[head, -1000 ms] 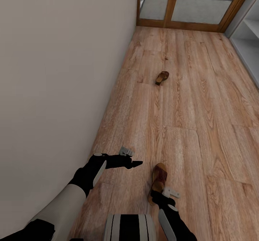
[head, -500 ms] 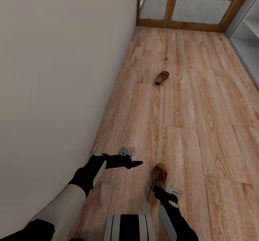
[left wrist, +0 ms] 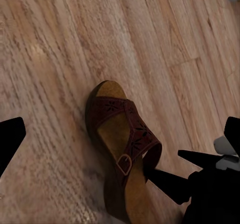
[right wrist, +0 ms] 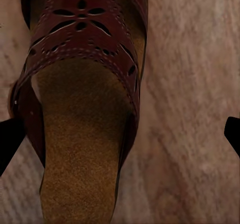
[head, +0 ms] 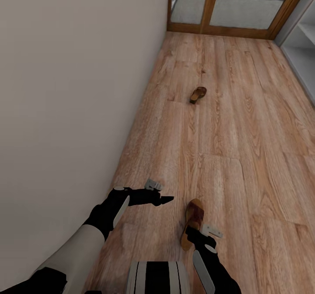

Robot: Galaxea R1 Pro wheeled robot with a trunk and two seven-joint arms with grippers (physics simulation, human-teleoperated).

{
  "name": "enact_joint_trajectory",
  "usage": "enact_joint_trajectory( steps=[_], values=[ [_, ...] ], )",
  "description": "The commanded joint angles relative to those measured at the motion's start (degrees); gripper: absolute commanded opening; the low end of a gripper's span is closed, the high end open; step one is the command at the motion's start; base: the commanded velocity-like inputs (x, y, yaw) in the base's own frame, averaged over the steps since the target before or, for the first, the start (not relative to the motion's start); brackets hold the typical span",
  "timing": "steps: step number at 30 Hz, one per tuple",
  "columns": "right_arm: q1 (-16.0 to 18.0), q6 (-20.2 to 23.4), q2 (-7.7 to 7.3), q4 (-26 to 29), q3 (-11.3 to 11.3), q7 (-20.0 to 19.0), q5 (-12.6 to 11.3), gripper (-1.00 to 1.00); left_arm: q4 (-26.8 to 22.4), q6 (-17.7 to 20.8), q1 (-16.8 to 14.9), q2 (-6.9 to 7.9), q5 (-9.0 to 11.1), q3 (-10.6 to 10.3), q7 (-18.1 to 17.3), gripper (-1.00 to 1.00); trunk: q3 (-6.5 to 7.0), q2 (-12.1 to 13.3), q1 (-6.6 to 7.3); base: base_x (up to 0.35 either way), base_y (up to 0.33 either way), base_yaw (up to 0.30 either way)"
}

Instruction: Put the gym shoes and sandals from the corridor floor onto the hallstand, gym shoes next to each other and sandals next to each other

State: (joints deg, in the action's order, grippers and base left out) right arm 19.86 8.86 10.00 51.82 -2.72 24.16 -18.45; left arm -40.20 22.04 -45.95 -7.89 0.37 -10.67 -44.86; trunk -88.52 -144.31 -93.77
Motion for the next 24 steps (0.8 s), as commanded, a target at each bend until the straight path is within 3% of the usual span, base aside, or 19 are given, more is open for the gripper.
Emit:
enact_joint_trajectory(
  steps=[1,11,24],
  values=[
    [0.0,0.3,0.0,0.1,-0.1,0.4,-0.2,1.0,-0.1,0.5,0.0,-0.01,0.0,0.0,-0.1,1.0,-0.07,0.0,0.01,0.0,0.0,0.114],
    [0.0,0.3,0.0,0.0,-0.2,0.4,-3.8,1.0,-0.1,0.5,0.0,-0.02,0.1,0.0,-0.1,1.0,-0.36,0.0,0.01,0.0,0.0,0.1],
    [0.0,0.3,0.0,0.0,-0.2,0.4,-4.4,1.0,-0.1,0.5,-0.1,-0.19,0.2,0.0,-0.2,1.0,-0.37,0.0,0.01,0.0,0.0,0.005]
  ],
)
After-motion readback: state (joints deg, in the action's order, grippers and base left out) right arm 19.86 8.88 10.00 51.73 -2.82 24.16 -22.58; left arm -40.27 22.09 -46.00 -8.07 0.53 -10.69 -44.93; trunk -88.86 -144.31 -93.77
